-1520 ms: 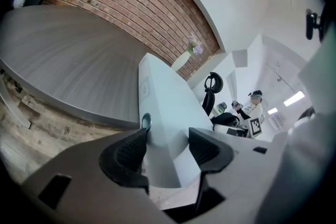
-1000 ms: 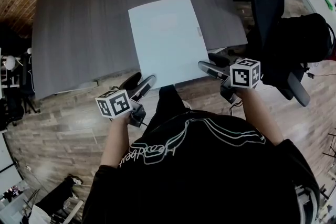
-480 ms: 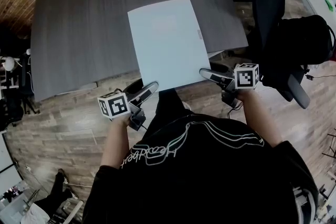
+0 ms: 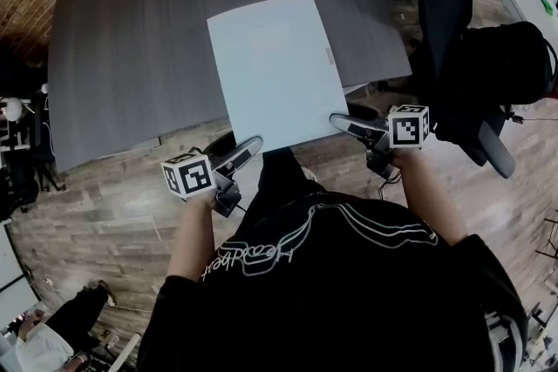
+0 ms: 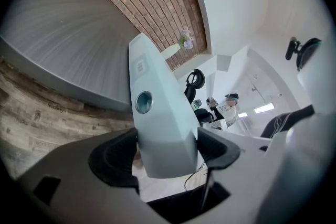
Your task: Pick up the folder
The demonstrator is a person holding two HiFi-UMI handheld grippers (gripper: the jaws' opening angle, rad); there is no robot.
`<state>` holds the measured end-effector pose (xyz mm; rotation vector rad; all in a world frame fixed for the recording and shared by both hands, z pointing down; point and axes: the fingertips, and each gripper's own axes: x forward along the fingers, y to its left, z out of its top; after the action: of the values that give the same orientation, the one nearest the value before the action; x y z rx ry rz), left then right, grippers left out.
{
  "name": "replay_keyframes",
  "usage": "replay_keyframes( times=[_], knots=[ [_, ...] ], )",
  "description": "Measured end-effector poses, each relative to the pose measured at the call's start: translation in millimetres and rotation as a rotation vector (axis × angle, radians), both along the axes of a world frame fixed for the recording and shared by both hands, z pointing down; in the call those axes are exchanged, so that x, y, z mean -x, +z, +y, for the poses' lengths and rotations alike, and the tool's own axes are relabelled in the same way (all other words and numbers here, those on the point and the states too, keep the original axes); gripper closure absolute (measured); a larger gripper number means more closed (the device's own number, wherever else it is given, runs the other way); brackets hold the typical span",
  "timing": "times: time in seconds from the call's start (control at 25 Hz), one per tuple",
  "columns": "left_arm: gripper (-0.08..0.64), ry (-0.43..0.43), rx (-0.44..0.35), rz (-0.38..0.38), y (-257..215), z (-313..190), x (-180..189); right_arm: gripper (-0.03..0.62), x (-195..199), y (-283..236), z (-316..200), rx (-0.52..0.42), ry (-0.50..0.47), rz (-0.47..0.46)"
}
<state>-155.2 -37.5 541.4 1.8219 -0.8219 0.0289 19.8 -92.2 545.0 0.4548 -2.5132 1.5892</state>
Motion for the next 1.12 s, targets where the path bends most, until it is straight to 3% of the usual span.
replay_keyframes(
  times=[0.56,1.12],
  knots=[
    [0.204,0.012,-0.028,-0.047,-6.4,2.8,1.1,0.301,2.3,-8.6,2.6,-0.077,-0.023,0.044],
    [0.204,-0.003,-0.229,-0.089,-90.1,8.4,-10.9,0.301,-8.6,-98.4,6.1,-0.31,-0.037,0.023]
  ],
)
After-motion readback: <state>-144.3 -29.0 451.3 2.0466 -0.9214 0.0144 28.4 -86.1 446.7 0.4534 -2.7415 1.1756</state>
